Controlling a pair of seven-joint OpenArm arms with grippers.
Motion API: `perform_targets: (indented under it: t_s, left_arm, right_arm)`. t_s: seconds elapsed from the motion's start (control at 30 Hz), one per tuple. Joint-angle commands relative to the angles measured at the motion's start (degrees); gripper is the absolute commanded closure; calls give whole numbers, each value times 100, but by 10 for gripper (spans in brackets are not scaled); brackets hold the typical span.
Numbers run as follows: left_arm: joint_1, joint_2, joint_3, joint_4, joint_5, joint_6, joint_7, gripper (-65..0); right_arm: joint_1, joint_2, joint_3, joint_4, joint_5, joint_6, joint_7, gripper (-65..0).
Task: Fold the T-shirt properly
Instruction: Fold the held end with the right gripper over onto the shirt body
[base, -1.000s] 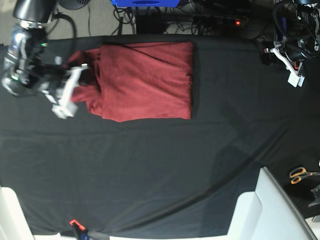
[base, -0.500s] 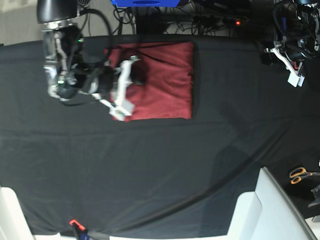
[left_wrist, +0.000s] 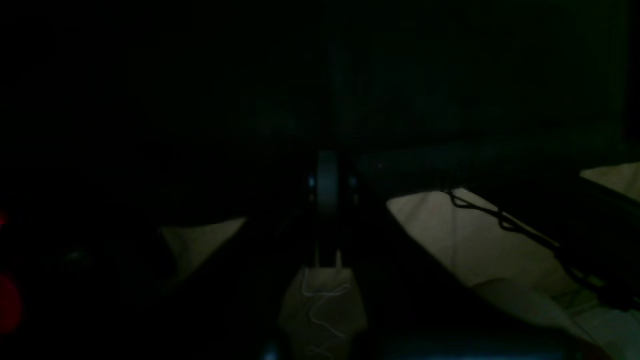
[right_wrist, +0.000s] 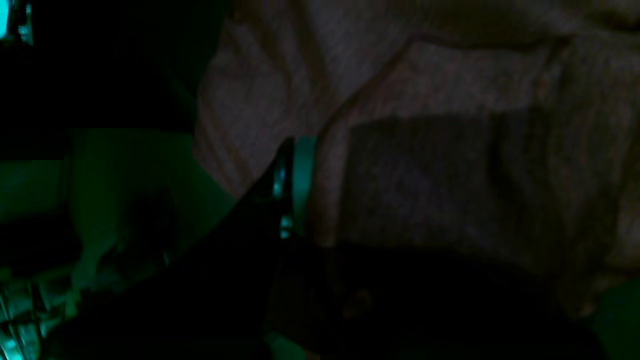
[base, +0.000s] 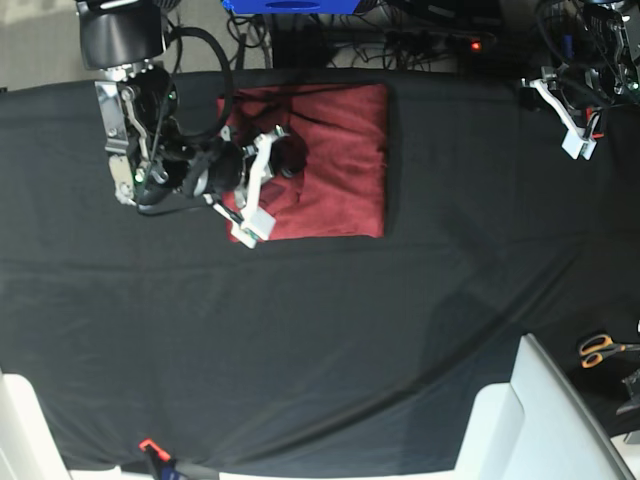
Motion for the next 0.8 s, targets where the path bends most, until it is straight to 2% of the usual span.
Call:
perform_targets:
  t_s: [0.0, 0.13, 0.17, 0.23, 0.37, 0.43, 0.67, 0.77]
  left_arm:
    - [-6, -124, -45, 98, -39, -27, -108, 0]
    - [-6, -124, -45, 98, -39, -27, -125, 0]
    - [-6, -124, -45, 98, -39, -27, -134, 0]
    - [-6, -124, -45, 98, -39, -27, -134, 0]
    - [-6, -124, -45, 98, -30, -27, -134, 0]
    - [-15, -124, -45, 98, -30, -27, -134, 0]
    - [-15, -132, -45, 98, -30, -27, -134, 0]
    - [-15, -132, -45, 89, -30, -27, -134, 0]
  right_arm:
    - [108, -81, -85, 78, 142, 49, 108, -6]
    - [205, -116, -269, 78, 142, 49, 108, -18]
    - [214, -116, -340, 78, 142, 49, 108, -53]
    - [319, -116, -471, 78, 142, 49, 73, -164]
    - [390, -125, -674, 69, 142, 49, 55, -432]
    - [434, -134, -674, 69, 168, 49, 46, -498]
    - [829, -441, -788, -898, 168, 49, -130, -507]
    - [926, -468, -788, -1083, 177, 49, -156, -507]
